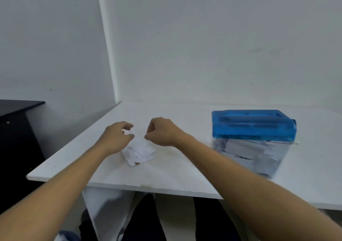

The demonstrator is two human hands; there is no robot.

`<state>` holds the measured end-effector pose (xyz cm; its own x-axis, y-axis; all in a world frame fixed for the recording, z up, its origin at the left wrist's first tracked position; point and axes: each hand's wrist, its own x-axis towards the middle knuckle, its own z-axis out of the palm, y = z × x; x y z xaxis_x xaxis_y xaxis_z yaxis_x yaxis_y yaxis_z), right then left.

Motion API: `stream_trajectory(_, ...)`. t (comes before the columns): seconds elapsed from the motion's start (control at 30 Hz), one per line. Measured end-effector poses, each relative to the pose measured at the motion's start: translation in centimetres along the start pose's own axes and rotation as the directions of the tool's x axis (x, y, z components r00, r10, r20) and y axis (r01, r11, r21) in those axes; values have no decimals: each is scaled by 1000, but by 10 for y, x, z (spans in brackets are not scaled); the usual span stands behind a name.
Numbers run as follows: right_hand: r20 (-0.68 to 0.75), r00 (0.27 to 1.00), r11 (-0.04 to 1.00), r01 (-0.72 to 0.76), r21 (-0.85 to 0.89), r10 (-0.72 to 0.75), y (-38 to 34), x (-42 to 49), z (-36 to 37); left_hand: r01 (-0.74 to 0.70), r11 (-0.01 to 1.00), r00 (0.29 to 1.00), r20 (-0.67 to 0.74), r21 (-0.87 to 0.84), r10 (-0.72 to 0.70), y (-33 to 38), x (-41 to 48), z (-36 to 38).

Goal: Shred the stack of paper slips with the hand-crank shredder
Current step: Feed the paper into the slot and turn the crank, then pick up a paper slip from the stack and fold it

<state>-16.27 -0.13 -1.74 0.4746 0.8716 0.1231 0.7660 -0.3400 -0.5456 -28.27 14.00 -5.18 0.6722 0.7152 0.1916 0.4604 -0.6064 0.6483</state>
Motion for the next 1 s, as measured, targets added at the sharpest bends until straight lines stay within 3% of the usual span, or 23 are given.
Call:
stream_trajectory(0.17,45,997,997,-60,-41,62,7,17,59,132,985,988,-96,111,-121,-41,-16,26)
stream_trajectory(0.27,26,999,985,-34,-168,39,9,22,75,110,977,985,-151,185,-82,-45,-21,33)
stream_trajectory(0.5,32,998,975,-44,-217,52,10,24,64,77,977,990,-130,199,-51,-45,-25,35)
stream_trajectory(0.77,-30,996,832,56,-552,-86,-4,19,60,65,978,990,-132,200,-39,-43,-27,35)
stream_trajectory(0.87,-49,996,870,37,-492,-70,-2,19,57,67,979,991,-130,192,-42,-43,-29,35)
stream_trajectory(1.0,-104,992,979,-85,-185,67,2,22,43,67,995,984,-172,68,-54,-46,-25,32)
